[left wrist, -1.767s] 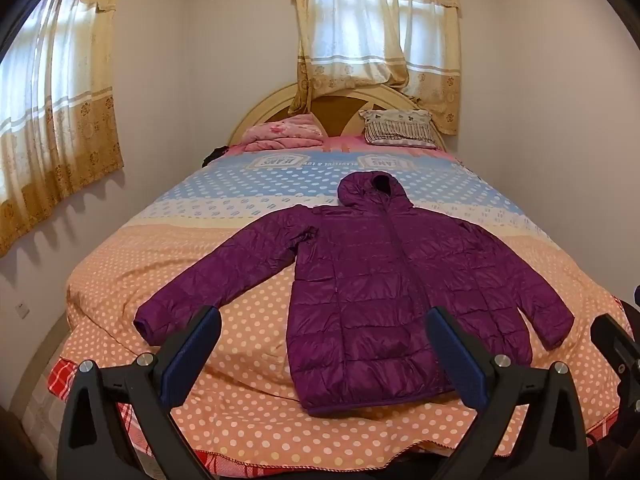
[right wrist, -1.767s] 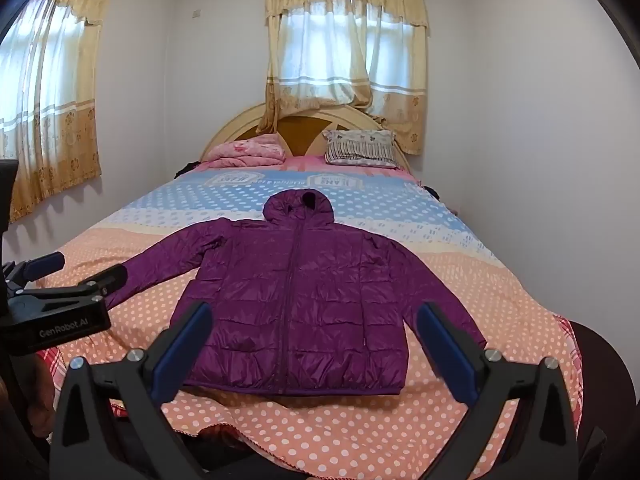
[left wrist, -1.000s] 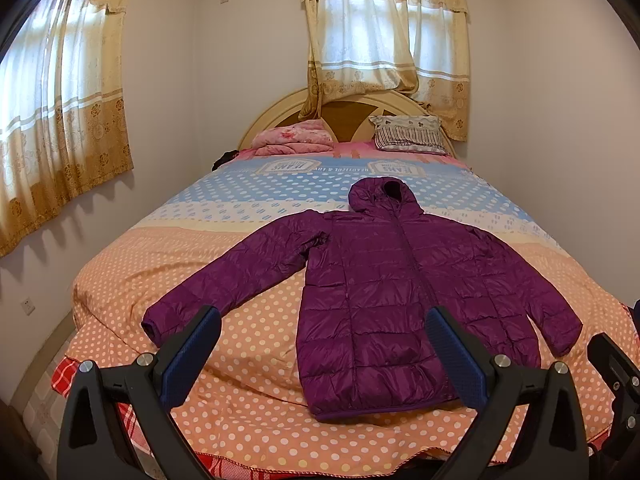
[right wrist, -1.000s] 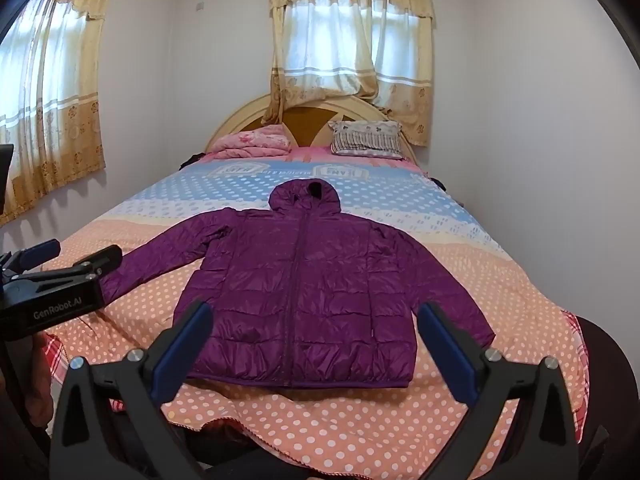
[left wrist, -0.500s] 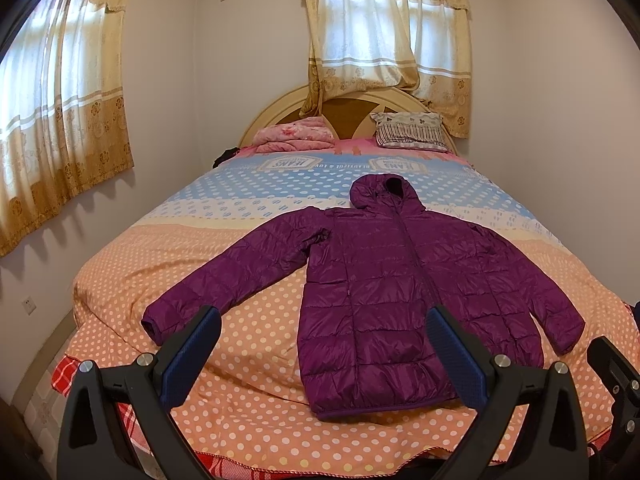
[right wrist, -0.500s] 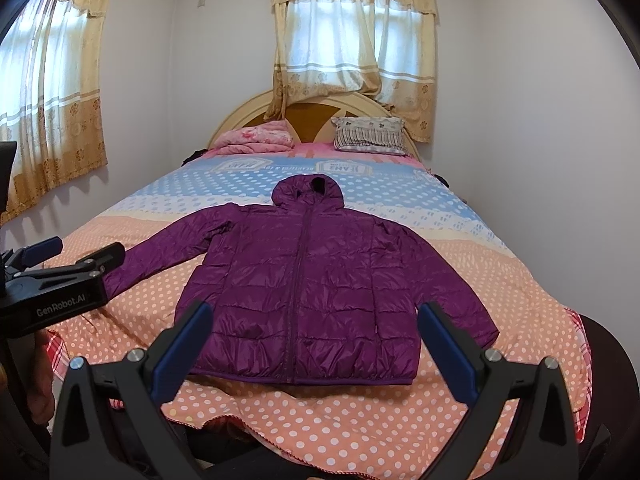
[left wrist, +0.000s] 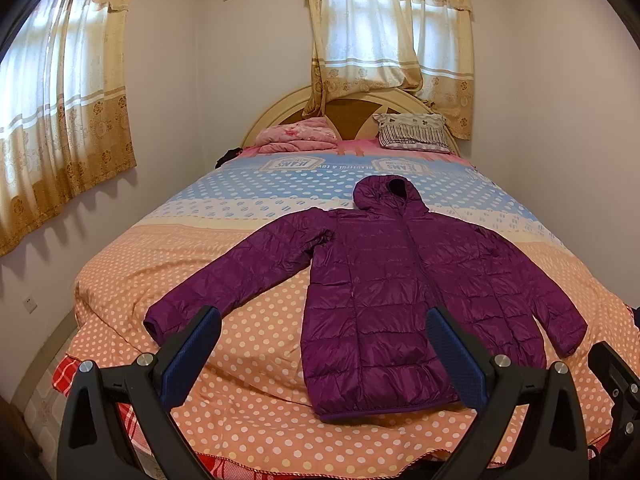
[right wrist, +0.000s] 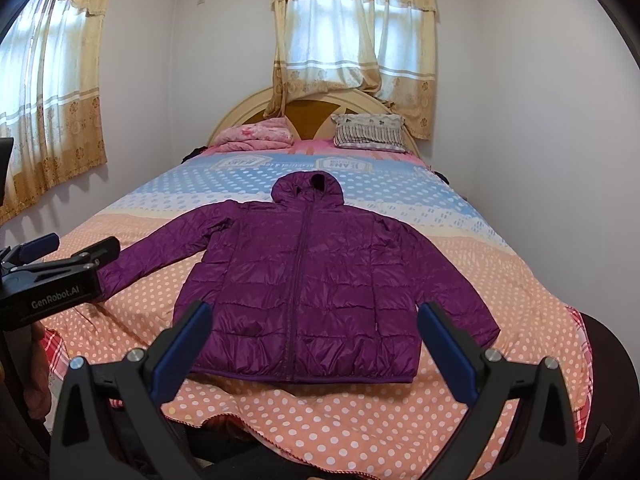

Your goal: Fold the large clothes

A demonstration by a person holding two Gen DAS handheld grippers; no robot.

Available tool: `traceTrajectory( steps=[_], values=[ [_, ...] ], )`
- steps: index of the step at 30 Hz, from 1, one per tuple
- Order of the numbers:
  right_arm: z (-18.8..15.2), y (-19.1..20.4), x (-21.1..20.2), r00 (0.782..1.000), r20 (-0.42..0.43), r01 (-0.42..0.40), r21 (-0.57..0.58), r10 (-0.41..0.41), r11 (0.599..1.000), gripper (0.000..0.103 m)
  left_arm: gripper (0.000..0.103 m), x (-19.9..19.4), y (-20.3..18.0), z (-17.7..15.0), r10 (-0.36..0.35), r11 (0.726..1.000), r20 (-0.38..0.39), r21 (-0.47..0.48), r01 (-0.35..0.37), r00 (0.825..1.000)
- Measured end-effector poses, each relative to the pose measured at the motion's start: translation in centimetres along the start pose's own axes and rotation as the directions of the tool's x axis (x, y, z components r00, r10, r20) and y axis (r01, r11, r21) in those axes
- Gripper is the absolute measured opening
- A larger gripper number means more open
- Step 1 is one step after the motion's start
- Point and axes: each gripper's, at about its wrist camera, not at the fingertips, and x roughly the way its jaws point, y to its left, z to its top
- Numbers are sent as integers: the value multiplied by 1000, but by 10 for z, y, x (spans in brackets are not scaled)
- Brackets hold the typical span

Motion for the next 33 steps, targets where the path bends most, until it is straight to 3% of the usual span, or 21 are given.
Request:
traceTrajectory(
  steps=[33],
  values=[
    [-2,-2,4,1000,-19,-5,4,5,1000,103,102,2,5,2,3,1000,-1,-4,-3,1000]
  ],
)
